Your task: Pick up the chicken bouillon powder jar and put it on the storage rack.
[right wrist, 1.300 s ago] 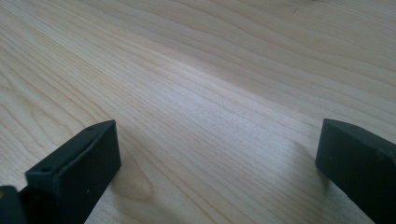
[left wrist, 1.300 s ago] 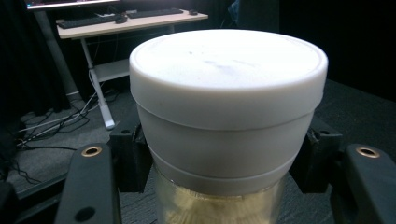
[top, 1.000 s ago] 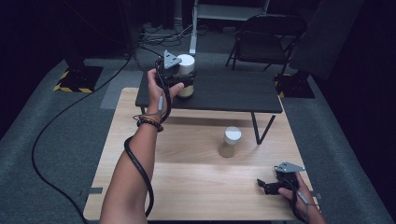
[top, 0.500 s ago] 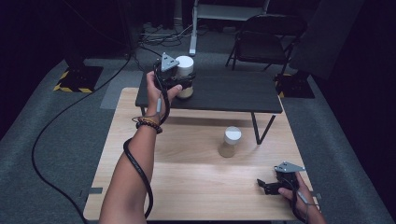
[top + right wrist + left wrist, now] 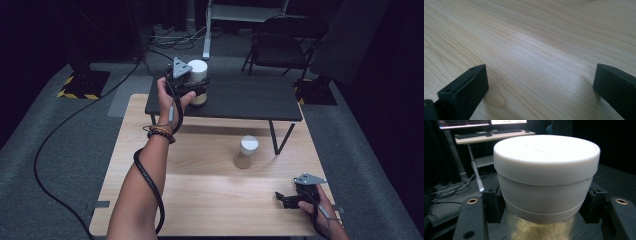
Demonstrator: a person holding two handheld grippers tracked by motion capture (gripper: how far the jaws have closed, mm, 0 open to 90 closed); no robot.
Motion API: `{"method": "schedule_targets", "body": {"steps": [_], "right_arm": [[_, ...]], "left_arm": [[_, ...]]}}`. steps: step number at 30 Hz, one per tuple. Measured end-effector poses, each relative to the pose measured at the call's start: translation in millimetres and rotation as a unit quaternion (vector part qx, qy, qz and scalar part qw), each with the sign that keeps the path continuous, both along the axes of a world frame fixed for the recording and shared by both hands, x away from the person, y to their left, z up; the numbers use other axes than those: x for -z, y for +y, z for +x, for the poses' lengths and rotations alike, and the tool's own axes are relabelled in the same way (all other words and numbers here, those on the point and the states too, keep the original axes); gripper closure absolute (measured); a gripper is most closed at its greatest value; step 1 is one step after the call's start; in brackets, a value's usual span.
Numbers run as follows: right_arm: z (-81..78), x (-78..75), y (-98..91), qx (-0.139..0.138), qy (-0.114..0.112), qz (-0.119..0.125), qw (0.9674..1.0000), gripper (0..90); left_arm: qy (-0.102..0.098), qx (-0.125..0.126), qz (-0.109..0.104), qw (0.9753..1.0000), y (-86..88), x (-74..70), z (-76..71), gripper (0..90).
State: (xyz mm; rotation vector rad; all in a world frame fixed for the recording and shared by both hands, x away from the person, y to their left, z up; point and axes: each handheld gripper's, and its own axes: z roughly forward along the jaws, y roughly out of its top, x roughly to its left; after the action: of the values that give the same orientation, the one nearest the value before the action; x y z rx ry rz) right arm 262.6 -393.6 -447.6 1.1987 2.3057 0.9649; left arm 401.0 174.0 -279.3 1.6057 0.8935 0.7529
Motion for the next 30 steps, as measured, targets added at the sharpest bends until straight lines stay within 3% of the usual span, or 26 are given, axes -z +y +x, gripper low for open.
{"method": "schedule_targets", "body": {"steps": [2, 9, 13, 21, 25, 28, 30], "right_arm": [[0.0, 0.0, 0.0, 0.000, 0.000, 0.000, 1.0000, 0.0], [0.0, 0.0, 0.0, 0.000, 0.000, 0.000, 1.0000, 0.0], [0.0, 0.0, 0.0, 0.000, 0.000, 0.000, 1.0000, 0.0], [0.0, 0.0, 0.0, 0.000, 0.000, 0.000, 1.0000, 0.0], [0.0, 0.0, 0.0, 0.000, 0.000, 0.000, 1.0000, 0.0], [0.0, 0.0, 0.0, 0.000, 0.000, 0.000, 1.0000, 0.0], [0.0, 0.0, 0.0, 0.000, 0.000, 0.000, 1.0000, 0.0]], "left_arm": [[0.002, -0.002, -0.007, 1.0000, 1.4, 0.0, 0.1, 23.7], [-0.012, -0.019, 0.027, 0.9994, -4.1, -2.4, -7.9, 2.9], [-0.014, -0.025, 0.018, 0.9994, -2.7, -1.6, -11.7, 0.6], [-0.031, -0.036, 0.028, 0.9985, -4.0, -3.9, -25.5, 0.6], [-0.041, -0.037, 0.055, 0.9969, -6.8, -7.4, -35.1, 0.6], [-0.060, -0.044, 0.092, 0.9930, -14.3, -7.7, -44.5, 0.6], [-0.066, -0.043, 0.101, 0.9918, -16.1, -6.7, -49.5, 0.6]]}}
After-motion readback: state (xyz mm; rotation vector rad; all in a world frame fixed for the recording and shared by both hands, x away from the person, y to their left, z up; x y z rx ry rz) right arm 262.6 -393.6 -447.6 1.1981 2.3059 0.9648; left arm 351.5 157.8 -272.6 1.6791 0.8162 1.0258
